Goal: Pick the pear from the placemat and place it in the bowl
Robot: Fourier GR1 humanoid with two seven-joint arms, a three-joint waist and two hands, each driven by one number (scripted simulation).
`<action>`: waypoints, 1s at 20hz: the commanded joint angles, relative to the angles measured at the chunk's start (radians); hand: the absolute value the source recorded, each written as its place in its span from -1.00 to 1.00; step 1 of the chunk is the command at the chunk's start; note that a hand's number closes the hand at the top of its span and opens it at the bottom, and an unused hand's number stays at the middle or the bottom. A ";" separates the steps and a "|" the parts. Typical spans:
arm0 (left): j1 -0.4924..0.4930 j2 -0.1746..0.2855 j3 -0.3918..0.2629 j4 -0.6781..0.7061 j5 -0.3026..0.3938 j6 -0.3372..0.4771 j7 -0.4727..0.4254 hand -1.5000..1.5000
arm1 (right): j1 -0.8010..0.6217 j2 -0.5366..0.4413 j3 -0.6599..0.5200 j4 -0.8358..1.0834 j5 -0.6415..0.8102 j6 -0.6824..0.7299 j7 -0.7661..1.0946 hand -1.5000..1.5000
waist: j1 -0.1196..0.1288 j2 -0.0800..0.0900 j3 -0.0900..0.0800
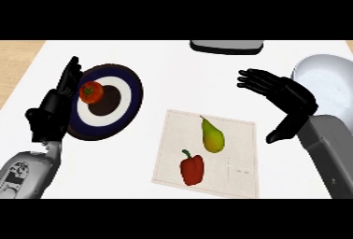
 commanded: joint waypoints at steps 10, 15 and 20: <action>-0.035 -0.017 -0.019 -0.014 -0.035 0.016 0.072 0.00 | -0.281 -0.031 0.246 0.120 0.431 0.113 -0.195 -1.00 | 0.001 -0.010 -0.004; -0.003 -0.001 0.002 -0.024 -0.020 -0.008 0.064 0.00 | -0.326 -0.002 0.326 0.167 0.488 0.134 -0.274 -1.00 | -0.012 -0.016 -0.006; 0.008 -0.042 -0.021 -0.024 -0.060 0.034 0.071 0.00 | -0.334 0.036 0.437 0.184 0.580 0.079 -0.345 -1.00 | -0.032 -0.020 -0.006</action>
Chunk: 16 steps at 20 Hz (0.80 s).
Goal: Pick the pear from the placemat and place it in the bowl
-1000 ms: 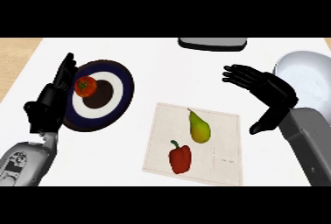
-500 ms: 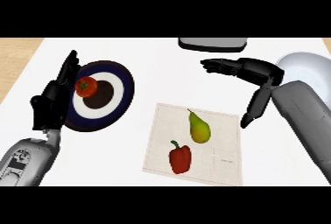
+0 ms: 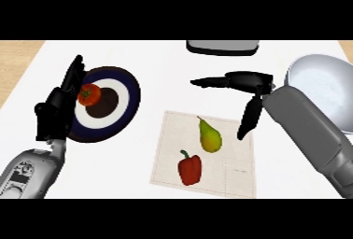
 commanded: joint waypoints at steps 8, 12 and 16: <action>0.072 0.006 0.020 -0.054 -0.005 -0.014 0.000 0.00 | -0.077 0.070 0.220 0.189 0.217 0.017 -0.239 -1.00 | -0.009 -0.008 -0.002; 0.039 -0.004 0.045 -0.031 -0.010 -0.006 0.026 0.00 | -0.097 0.121 0.239 0.254 0.232 -0.002 -0.272 -1.00 | -0.028 -0.010 -0.002; 0.101 0.003 0.045 -0.046 -0.008 -0.036 -0.016 0.00 | -0.068 0.172 0.276 0.356 0.285 -0.116 -0.337 -1.00 | -0.022 -0.007 -0.002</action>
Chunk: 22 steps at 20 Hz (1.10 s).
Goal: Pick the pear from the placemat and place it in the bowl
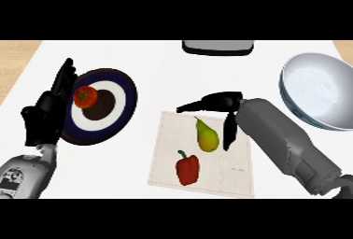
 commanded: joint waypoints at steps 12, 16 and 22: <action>-0.025 -0.033 0.038 0.074 -0.014 -0.029 -0.043 0.00 | -0.009 0.172 0.086 0.248 0.123 -0.073 -0.244 1.00 | -0.013 0.003 -0.001; 0.014 -0.025 0.035 -0.003 -0.020 -0.032 0.012 0.00 | -0.026 0.175 0.058 0.264 0.120 -0.120 -0.305 1.00 | -0.011 -0.004 0.000; -0.001 -0.078 -0.009 0.012 -0.096 0.018 0.017 0.00 | -0.017 0.190 0.040 0.279 0.119 -0.132 -0.345 1.00 | -0.025 -0.006 0.000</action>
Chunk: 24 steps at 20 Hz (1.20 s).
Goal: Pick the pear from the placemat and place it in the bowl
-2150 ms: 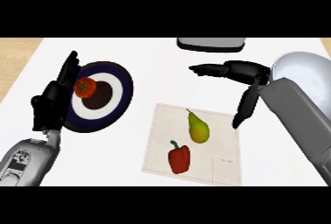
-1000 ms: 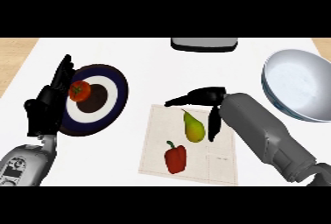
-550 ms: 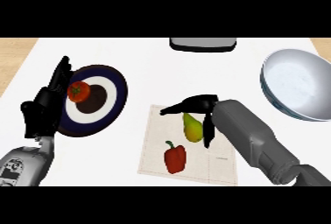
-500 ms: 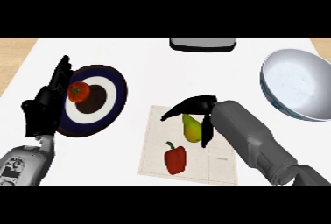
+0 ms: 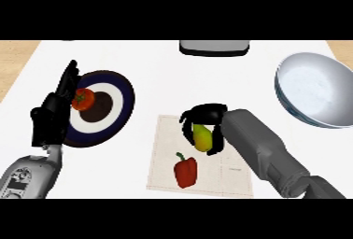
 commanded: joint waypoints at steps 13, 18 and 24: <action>0.054 0.015 0.061 -0.007 0.008 -0.008 0.035 0.00 | 0.018 0.073 -0.193 0.072 -0.110 -0.331 0.542 1.00 | -0.083 -0.048 -0.005; 0.056 0.031 0.064 -0.006 0.000 -0.016 0.041 0.00 | 0.026 0.074 -0.293 -0.090 -0.222 -0.543 0.716 1.00 | -0.088 -0.058 0.000; 0.080 0.020 0.079 0.003 0.008 -0.005 0.027 0.00 | 0.000 0.075 -0.324 -0.284 -0.246 -0.808 0.908 1.00 | -0.113 -0.063 -0.001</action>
